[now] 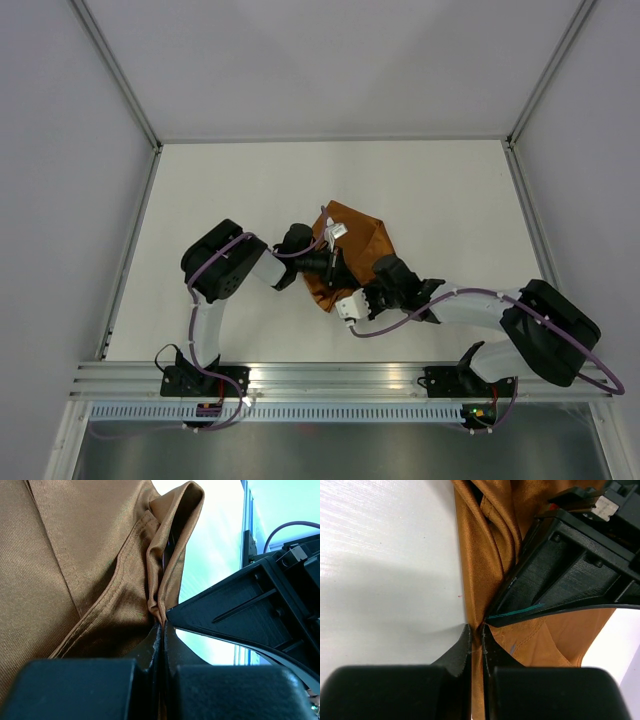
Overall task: Fold the napkin, place the utensils inside, and roll it up
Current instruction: Roll the napkin at the center of the board.
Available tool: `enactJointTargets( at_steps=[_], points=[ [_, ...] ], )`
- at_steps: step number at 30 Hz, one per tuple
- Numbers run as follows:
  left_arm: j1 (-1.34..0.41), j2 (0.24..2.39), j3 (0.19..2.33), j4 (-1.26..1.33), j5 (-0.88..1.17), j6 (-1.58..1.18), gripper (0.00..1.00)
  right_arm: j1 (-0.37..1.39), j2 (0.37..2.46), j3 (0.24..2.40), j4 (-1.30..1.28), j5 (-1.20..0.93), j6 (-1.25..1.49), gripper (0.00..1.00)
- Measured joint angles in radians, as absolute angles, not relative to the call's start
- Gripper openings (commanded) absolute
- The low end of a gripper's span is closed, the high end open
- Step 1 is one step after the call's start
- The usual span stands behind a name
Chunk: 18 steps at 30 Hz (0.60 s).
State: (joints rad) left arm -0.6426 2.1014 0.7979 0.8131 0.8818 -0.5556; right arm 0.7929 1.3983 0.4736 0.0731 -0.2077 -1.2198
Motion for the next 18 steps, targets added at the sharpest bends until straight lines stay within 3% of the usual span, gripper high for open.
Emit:
enactJointTargets(
  at_steps=[3,8,14,18],
  points=[
    [-0.643,2.1,0.796,0.814,0.88,-0.556,0.02,0.793,1.401,0.493,0.039,-0.209,-1.217,0.0],
    [-0.643,2.077,0.77,0.819,0.857,-0.555,0.16,0.789,1.407,0.541,-0.04,-0.233,-1.201,0.01],
    [-0.643,2.024,0.711,0.814,0.814,-0.555,0.24,0.783,1.44,0.619,-0.153,-0.284,-1.181,0.0],
    [-0.643,2.004,0.693,0.804,0.798,-0.555,0.14,0.771,1.464,0.658,-0.201,-0.307,-1.172,0.01]
  ],
)
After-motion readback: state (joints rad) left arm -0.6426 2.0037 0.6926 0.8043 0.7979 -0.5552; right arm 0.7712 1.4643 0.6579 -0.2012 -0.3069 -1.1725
